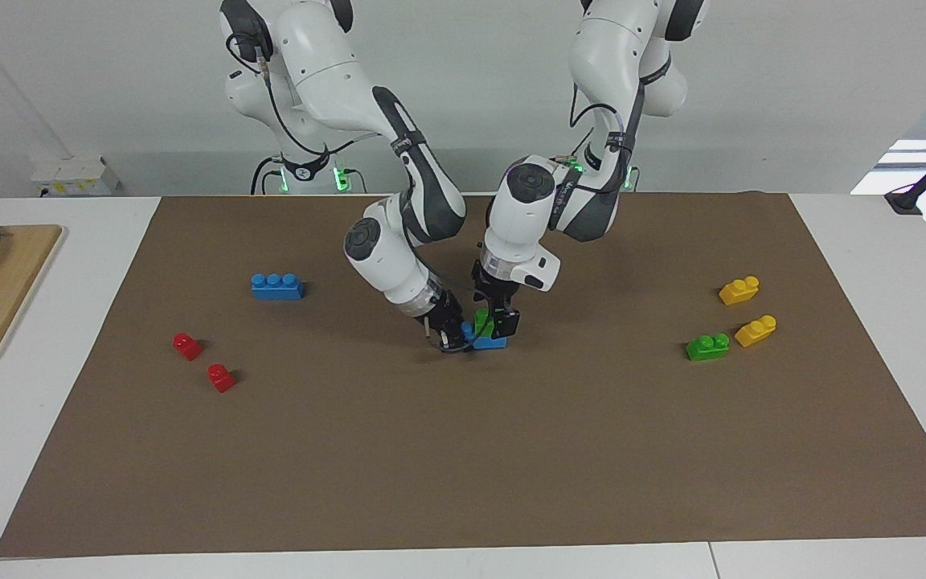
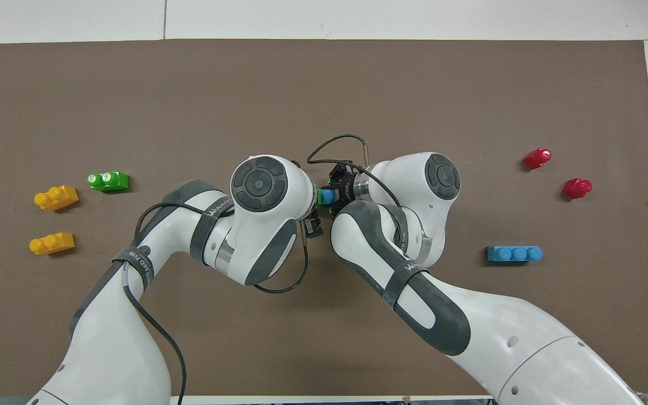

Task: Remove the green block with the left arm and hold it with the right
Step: 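Close the left gripper on the green brick atop the blue brick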

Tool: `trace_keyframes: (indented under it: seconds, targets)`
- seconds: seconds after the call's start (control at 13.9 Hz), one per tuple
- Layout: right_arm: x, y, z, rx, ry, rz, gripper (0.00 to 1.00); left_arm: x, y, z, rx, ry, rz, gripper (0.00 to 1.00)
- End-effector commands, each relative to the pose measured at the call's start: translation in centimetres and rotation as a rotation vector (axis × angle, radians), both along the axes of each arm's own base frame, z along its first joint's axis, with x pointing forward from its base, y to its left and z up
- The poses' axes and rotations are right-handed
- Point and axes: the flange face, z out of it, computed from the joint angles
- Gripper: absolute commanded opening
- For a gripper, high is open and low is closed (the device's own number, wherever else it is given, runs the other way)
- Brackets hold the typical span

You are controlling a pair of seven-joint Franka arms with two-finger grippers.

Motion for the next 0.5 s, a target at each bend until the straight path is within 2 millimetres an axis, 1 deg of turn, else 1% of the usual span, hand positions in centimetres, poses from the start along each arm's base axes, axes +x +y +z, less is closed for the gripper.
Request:
trace_keyframes:
  seconds: [0.0,0.07,0.22,0.29,0.36,0.43]
  targets:
    - [-0.10,-0.61,-1.12,-0.006,-0.026,-0.018,0.00,-0.62,-0.21,-0.56,0.011,-0.023,0.006,0.81]
    - [-0.10,-0.61,-1.12,-0.006,-0.027,-0.016,0.00,-0.55,-0.15,-0.55,0.010,-0.024,0.008,0.66]
    - [-0.14,-0.63,-1.09,-0.006,-0.027,-0.016,0.00,-0.54,-0.17,-0.38,0.011,-0.023,0.007,0.22]
    - [-0.15,-0.63,-1.19,-0.007,-0.025,-0.016,0.00,-0.52,-0.18,-0.42,0.013,-0.023,0.006,0.09]
    - [-0.15,-0.62,-1.10,-0.006,-0.026,-0.014,0.00,-0.42,-0.25,-0.19,0.014,-0.026,0.001,0.00]
    - [-0.15,-0.63,-1.19,-0.007,-0.026,-0.015,0.00,-0.37,-0.30,0.09,0.015,-0.025,-0.002,0.00]
